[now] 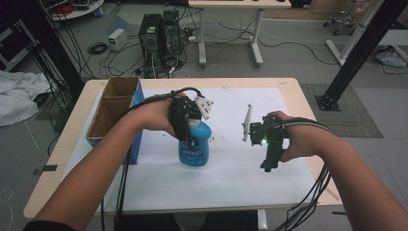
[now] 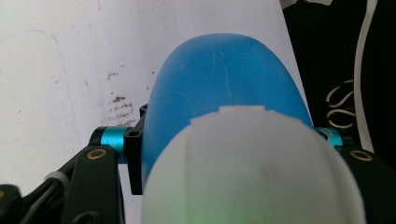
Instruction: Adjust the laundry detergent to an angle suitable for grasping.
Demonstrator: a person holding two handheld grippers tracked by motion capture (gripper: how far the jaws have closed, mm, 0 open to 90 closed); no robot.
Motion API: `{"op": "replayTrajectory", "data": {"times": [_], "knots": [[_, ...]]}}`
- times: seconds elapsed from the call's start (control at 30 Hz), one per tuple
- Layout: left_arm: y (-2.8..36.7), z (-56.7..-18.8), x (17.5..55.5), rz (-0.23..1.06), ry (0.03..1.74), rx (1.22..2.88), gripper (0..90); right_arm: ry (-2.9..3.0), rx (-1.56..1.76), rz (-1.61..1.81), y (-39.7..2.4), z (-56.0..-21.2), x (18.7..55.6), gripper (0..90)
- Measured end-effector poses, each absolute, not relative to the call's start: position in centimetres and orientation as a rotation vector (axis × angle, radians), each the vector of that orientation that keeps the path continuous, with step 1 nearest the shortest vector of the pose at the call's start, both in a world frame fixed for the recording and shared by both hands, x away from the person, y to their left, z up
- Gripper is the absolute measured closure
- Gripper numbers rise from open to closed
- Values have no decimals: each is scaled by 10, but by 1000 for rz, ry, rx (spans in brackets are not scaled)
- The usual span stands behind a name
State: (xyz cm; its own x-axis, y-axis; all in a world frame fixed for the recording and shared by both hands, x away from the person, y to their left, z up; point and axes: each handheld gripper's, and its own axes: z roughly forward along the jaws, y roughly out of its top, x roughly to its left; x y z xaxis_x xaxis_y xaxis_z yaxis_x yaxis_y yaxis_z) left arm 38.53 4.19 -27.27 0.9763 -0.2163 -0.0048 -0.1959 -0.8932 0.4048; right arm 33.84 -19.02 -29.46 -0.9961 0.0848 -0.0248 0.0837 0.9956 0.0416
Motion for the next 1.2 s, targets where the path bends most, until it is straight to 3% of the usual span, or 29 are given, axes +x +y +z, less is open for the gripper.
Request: {"op": "replayTrajectory", "data": {"times": [0.7,1.2], "knots": [[29,-290,368,-81,-657,2652,389,3114,123,70,-190,-297,337,37],[27,-308,369,-112,-685,2632,389,3113,131,63,-189,-300,337,37]]}}
